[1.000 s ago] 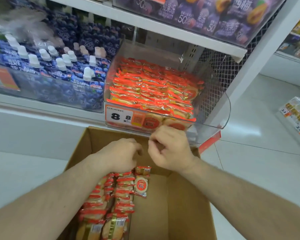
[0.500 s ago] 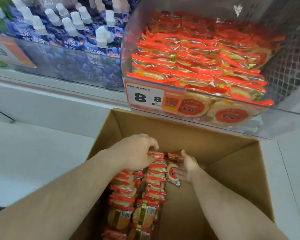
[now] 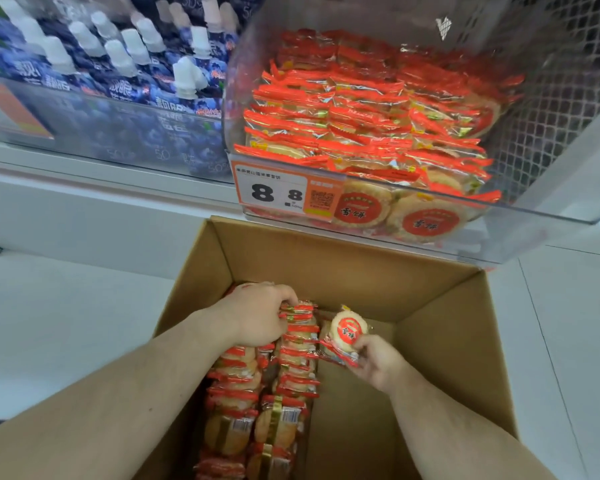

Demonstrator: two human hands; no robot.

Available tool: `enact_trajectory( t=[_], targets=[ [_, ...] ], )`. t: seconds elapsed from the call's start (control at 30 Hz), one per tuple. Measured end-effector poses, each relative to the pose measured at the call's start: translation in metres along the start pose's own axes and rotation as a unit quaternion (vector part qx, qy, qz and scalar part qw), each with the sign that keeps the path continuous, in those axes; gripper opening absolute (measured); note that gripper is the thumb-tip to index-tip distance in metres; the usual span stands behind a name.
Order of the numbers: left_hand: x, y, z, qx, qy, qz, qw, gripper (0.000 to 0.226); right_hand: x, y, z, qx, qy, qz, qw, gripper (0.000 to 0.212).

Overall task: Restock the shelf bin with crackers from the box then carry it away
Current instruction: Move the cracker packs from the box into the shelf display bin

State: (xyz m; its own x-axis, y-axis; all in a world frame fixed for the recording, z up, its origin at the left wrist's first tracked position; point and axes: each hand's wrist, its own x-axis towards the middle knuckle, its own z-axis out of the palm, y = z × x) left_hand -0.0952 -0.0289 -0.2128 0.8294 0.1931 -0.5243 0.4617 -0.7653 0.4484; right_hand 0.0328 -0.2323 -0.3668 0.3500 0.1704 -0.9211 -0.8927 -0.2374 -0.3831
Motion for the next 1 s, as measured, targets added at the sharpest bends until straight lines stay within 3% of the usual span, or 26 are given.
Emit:
enact_trajectory(
  t=[0.1, 0.2, 0.33, 0.4, 0.47, 0.5, 0.53, 0.67, 0.77, 0.83, 0.93, 1.0],
  targets=[
    [-0.002, -0.003, 0.005, -0.038, -0.004, -0.016, 0.999, 0.065, -0.022, 0.001, 0.019, -0.024, -0.17, -0.015, 0.985, 0.048],
    [-0.007, -0.006, 0.01, -0.147, -0.002, -0.027, 0.989, 0.086, -0.036, 0.001, 0.052, -0.058, -0.313, -0.035, 0.947, 0.056],
    [-0.008, -0.013, 0.015, -0.161, 0.035, -0.029, 0.986, 0.074, -0.034, -0.001, 0.071, -0.075, -0.406, -0.023, 0.91, 0.06],
    [-0.007, -0.017, 0.014, -0.165, 0.051, -0.042, 0.984, 0.068, -0.022, 0.0, 0.061, -0.036, -0.351, -0.003, 0.936, 0.05],
    [-0.007, -0.021, 0.013, -0.165, 0.059, -0.056, 0.983, 0.066, 0.015, 0.005, 0.043, -0.065, -0.145, -0.022, 0.987, 0.038],
    [-0.005, -0.023, 0.012, -0.166, 0.06, -0.063, 0.982, 0.066, 0.034, 0.009, 0.034, -0.109, -0.031, -0.033, 0.993, 0.039],
    [-0.004, -0.025, 0.012, -0.166, 0.062, -0.067, 0.982, 0.067, 0.051, 0.011, 0.027, -0.156, 0.045, -0.041, 0.986, 0.04],
    [0.0, -0.03, 0.015, -0.179, 0.056, -0.077, 0.979, 0.069, 0.085, 0.022, 0.028, -0.305, 0.217, -0.045, 0.926, 0.044],
    [0.005, -0.03, 0.015, -0.213, 0.043, -0.084, 0.973, 0.071, 0.091, 0.024, 0.044, -0.382, 0.243, -0.094, 0.887, 0.07],
    [0.009, -0.028, 0.015, -0.229, 0.038, -0.078, 0.97, 0.073, 0.098, 0.026, 0.052, -0.407, 0.234, -0.092, 0.878, 0.077],
    [0.009, -0.021, 0.014, -0.255, 0.025, -0.07, 0.964, 0.073, 0.1, 0.022, 0.047, -0.393, 0.236, -0.059, 0.887, 0.076],
    [0.009, -0.018, 0.014, -0.282, 0.024, -0.07, 0.957, 0.075, 0.092, 0.015, 0.034, -0.404, 0.212, -0.074, 0.887, 0.059]
  ],
)
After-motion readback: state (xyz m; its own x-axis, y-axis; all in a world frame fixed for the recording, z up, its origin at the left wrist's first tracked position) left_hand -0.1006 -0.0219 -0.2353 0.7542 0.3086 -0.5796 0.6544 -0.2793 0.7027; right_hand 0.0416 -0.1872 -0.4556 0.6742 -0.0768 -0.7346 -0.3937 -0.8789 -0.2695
